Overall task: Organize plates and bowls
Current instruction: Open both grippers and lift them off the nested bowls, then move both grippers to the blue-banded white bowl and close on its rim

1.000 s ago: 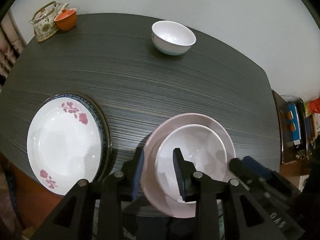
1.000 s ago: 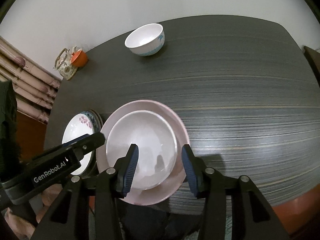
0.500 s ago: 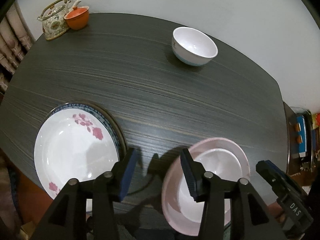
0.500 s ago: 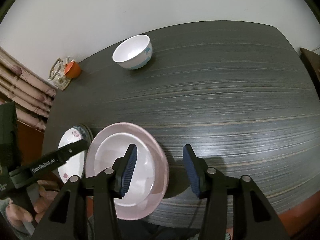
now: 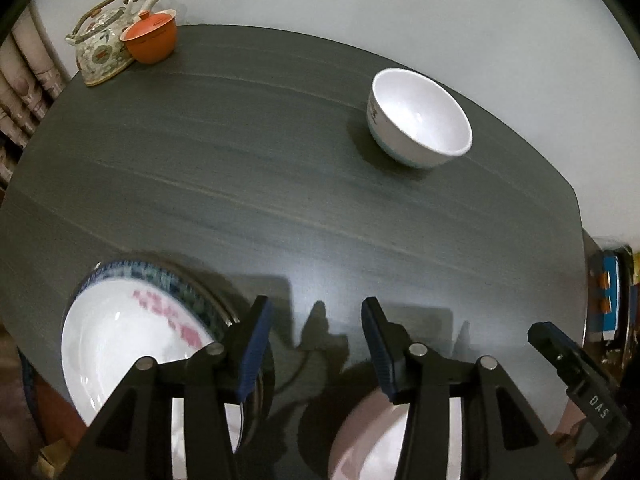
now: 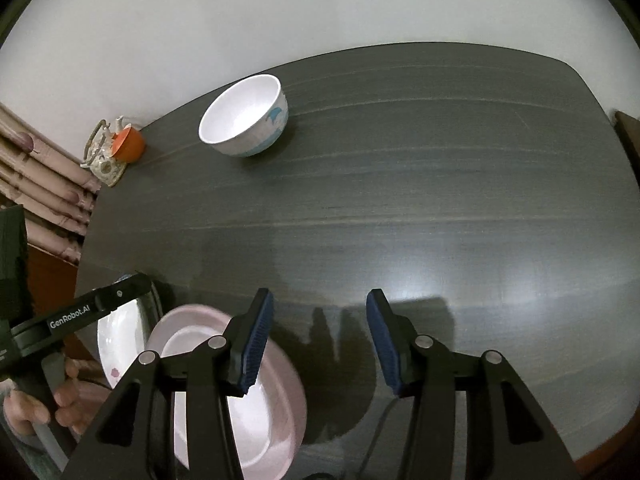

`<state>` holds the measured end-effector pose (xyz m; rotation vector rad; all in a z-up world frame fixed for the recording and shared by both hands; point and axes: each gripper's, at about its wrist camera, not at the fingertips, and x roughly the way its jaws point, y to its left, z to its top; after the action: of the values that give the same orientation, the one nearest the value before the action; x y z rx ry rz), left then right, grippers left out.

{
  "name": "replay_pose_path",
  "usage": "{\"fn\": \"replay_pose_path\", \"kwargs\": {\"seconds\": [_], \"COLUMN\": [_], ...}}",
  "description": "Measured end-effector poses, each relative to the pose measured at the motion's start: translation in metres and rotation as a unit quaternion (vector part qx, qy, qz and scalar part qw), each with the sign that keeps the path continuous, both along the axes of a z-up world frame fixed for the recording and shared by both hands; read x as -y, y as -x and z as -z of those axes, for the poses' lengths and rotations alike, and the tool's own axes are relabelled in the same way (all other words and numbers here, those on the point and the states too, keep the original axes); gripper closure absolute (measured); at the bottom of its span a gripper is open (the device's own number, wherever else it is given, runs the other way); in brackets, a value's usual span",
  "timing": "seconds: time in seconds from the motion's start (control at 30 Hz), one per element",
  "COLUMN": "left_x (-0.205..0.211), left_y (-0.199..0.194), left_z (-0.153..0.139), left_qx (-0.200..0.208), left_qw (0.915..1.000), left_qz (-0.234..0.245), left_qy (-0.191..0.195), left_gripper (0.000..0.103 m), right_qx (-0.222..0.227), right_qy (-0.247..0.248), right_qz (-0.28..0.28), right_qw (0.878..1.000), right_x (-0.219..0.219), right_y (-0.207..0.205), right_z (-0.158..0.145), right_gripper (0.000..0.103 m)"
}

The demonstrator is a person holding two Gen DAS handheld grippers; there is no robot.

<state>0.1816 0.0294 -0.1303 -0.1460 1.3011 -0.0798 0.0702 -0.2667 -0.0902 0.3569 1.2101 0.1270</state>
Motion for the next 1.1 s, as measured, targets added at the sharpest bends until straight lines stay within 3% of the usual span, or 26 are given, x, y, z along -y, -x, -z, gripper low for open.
{"fn": "replay_pose_path", "kwargs": {"seconds": [0.2,0.43,0.67,0.8,1.1], "left_x": [-0.001,0.001,0.006,0.013,0.024], "left_y": [-0.036,-0.085,-0.129,-0.149,-0.16], "left_z": [-0.001,-0.004,0.005,0.012,0.037], "left_qx": [0.013,0.035,0.023,0.015,-0.012], "left_qw": [0.9997,0.9972,0.9952,0.9953,0.9968], "left_qz": [-0.011,-0.026,-0.036,-0.03,-0.021], "left_qy": [0.016,0.061,0.088,0.091,0.076], "left_gripper": [0.056,0.056,0.056,0.056,0.057], "right_qx": [0.014,0.033,0.037,0.026,0.0], "right_qy": [-0.008,-0.022,-0.035,-0.055,-0.037], "right_qz": [0.009,0.007,0.013,0.017,0.009], "right_qw": [1.0,0.999,0.999,0.998,0.999], "right_x": [0.01,0.017,0.012,0.004,-0.015], "right_y": [-0.033,-0.081,-0.128,-0.152,-0.194], "right_z": [0.0,-0.002,0.004,0.013,0.035], "right_gripper": [0.057,0.057,0.056,0.056,0.056]}}
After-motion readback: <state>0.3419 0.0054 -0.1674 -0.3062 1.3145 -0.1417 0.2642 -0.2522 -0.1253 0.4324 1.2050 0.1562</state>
